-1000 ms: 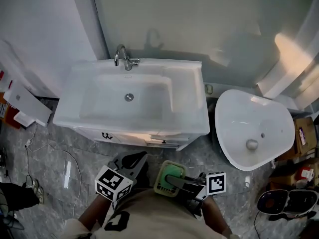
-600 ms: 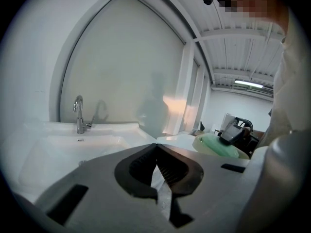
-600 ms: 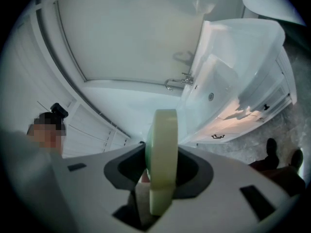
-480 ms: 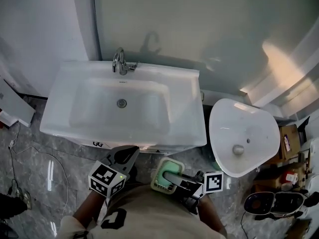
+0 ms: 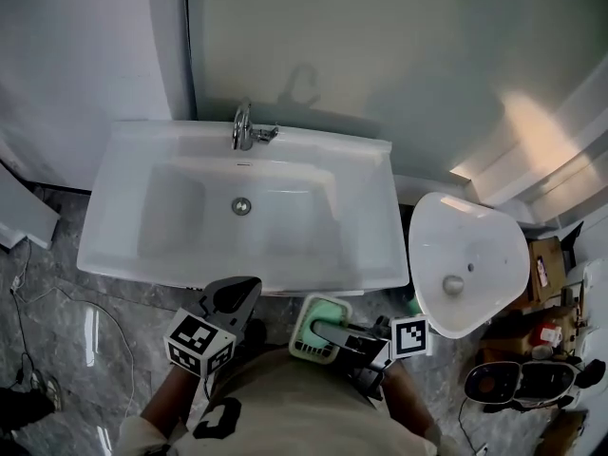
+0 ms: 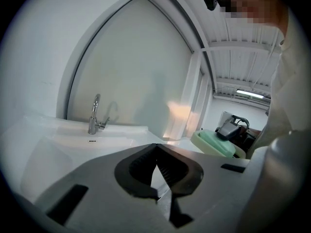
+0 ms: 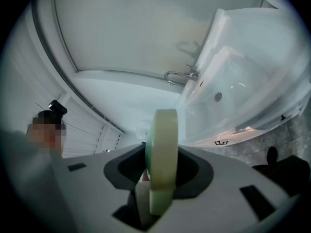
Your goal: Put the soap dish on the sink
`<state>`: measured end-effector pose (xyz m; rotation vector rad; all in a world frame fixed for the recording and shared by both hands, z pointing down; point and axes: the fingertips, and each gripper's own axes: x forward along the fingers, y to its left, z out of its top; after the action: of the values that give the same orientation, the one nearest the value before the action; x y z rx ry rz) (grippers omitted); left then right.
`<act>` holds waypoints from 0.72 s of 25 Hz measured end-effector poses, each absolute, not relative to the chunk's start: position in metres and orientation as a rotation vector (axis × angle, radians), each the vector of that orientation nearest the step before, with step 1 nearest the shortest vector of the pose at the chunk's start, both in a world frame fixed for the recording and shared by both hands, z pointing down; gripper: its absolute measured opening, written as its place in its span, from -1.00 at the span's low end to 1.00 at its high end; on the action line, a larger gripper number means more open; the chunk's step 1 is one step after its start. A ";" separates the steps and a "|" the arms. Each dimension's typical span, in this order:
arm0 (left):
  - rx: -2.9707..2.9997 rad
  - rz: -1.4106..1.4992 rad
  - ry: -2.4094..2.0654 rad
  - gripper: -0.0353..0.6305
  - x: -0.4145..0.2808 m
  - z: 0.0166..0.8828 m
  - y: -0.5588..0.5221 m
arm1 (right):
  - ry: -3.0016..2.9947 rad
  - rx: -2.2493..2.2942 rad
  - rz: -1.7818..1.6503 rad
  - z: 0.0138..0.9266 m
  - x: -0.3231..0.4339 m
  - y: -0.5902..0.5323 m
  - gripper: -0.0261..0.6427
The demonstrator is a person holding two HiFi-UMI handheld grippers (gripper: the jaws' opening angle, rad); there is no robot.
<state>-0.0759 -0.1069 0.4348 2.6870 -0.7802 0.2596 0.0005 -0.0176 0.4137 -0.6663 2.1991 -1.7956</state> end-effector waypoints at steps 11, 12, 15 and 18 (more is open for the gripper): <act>2.651 0.199 -0.878 -0.84 -0.107 0.432 -0.123 | 2.329 -0.794 -1.710 0.400 0.022 -0.068 -0.47; 2.647 0.199 -0.888 -0.84 -0.106 0.432 -0.124 | 2.344 -0.806 -1.693 0.397 0.029 -0.074 -0.47; 2.644 0.200 -0.934 -0.84 -0.103 0.431 -0.131 | 2.344 -0.812 -1.659 0.389 0.051 -0.095 -0.47; 2.631 0.216 -0.960 -0.84 -0.094 0.427 -0.136 | 2.238 -0.756 -1.668 0.378 0.079 -0.117 -0.47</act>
<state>-0.0938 -0.1359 0.4274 2.6310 -0.9601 0.2161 0.0789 -0.1171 0.3783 -0.7557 2.2381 -1.6681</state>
